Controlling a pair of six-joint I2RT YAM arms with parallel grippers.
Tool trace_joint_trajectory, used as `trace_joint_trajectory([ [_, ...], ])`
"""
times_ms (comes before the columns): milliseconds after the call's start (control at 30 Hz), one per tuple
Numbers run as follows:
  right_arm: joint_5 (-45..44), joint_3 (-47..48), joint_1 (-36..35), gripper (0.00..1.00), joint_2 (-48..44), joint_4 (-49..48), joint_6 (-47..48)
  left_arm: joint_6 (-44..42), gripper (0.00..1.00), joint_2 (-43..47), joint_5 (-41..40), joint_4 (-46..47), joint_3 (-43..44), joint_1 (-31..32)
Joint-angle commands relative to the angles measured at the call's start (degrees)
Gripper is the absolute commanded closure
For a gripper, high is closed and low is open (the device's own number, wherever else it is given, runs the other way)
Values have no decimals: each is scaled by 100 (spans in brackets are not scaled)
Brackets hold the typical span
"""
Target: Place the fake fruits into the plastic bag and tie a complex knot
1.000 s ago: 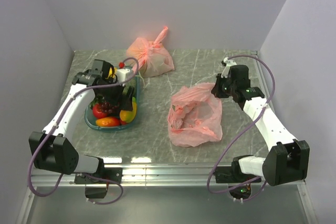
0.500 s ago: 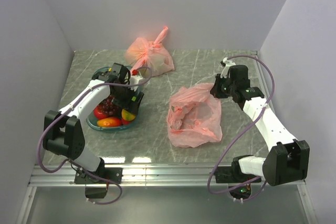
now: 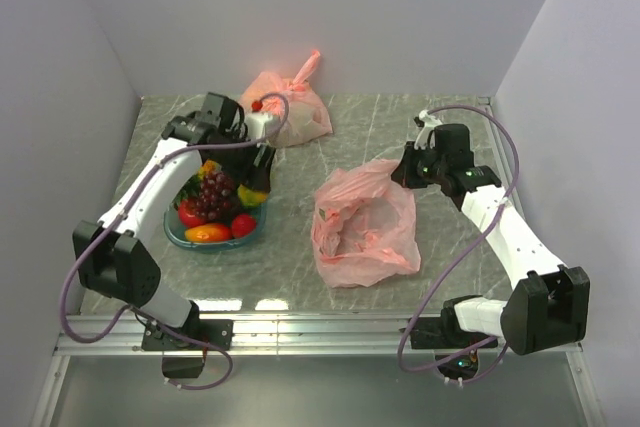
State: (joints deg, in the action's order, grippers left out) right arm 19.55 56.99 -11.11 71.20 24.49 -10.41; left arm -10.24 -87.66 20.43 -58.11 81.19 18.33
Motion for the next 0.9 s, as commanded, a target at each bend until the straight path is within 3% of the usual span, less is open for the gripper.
trace_joint_trajectory([
  [0, 268, 101, -110, 100, 25, -313, -224, 135, 64, 328, 1137, 255, 827, 179],
  [200, 567, 172, -110, 100, 219, -322, -452, 828, 64, 153, 1894, 2344, 715, 1135],
  [333, 585, 198, -102, 100, 307, -322, -497, 1471, 64, 178, 2070, 4207, -82, 1761],
  [400, 585, 216, -110, 100, 377, -366, -558, 1385, 65, 196, 1914, 4945, -409, 2233],
  [600, 532, 374, -66, 100, 579, -340, -716, 313, 65, -522, 1631, 4581, -753, 3123],
  [867, 409, 576, 170, 100, 667, -515, -856, -1540, 66, -955, 1922, 2913, -1237, 3370],
])
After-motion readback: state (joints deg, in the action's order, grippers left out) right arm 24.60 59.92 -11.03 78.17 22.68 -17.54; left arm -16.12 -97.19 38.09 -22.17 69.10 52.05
